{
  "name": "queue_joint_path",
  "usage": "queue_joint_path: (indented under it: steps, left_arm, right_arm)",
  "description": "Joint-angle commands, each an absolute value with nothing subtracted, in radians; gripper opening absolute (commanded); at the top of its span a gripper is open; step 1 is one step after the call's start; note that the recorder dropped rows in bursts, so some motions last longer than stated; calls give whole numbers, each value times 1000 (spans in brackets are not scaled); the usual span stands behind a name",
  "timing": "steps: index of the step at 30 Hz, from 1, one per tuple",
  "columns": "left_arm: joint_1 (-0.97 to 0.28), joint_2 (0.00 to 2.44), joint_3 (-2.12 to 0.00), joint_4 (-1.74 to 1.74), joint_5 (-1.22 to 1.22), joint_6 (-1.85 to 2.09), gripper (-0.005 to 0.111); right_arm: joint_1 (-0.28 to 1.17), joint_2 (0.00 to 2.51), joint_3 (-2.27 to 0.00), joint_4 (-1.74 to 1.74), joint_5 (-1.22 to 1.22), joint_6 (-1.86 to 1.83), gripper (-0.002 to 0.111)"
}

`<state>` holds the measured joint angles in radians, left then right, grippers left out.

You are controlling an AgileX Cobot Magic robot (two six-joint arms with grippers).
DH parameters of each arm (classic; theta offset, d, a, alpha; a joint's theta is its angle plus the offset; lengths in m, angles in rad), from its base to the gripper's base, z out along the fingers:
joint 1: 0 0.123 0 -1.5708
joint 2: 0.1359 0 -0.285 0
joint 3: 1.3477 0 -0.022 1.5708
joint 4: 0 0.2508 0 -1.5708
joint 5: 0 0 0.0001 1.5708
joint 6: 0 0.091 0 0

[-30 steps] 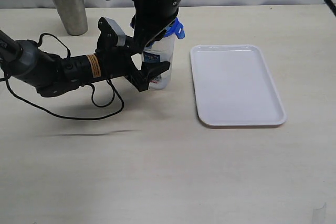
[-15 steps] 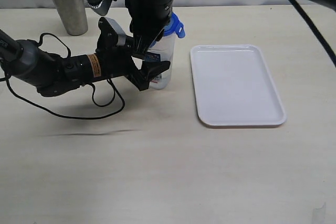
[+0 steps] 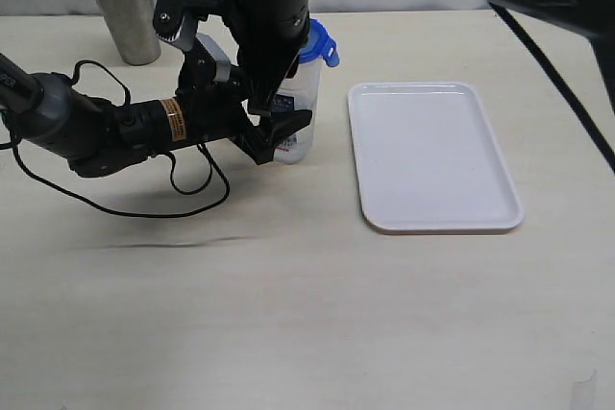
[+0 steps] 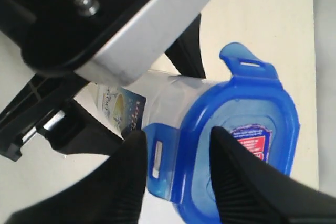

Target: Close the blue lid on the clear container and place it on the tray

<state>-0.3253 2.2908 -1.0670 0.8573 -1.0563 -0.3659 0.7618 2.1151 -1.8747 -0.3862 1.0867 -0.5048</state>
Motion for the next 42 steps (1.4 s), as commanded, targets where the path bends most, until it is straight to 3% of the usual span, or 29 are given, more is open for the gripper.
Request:
queue_joint_path:
  steps: [1, 23, 32, 42]
  left_arm:
    - [-327, 2294, -1060, 907, -1056, -364, 0]
    - [-327, 2294, -1060, 907, -1058, -362, 0]
    - [-327, 2294, -1060, 905, -1060, -327, 0]
    - [-327, 2294, -1060, 903, -1060, -316, 0]
  right_arm:
    - [745, 2186, -1806, -397, 1131, -511, 38]
    - [747, 2184, -1684, -457, 1042, -479, 34]
    - [747, 2152, -1684, -311, 1026, -520, 43]
    - [747, 2043, -1686, -247, 1015, -512, 45]
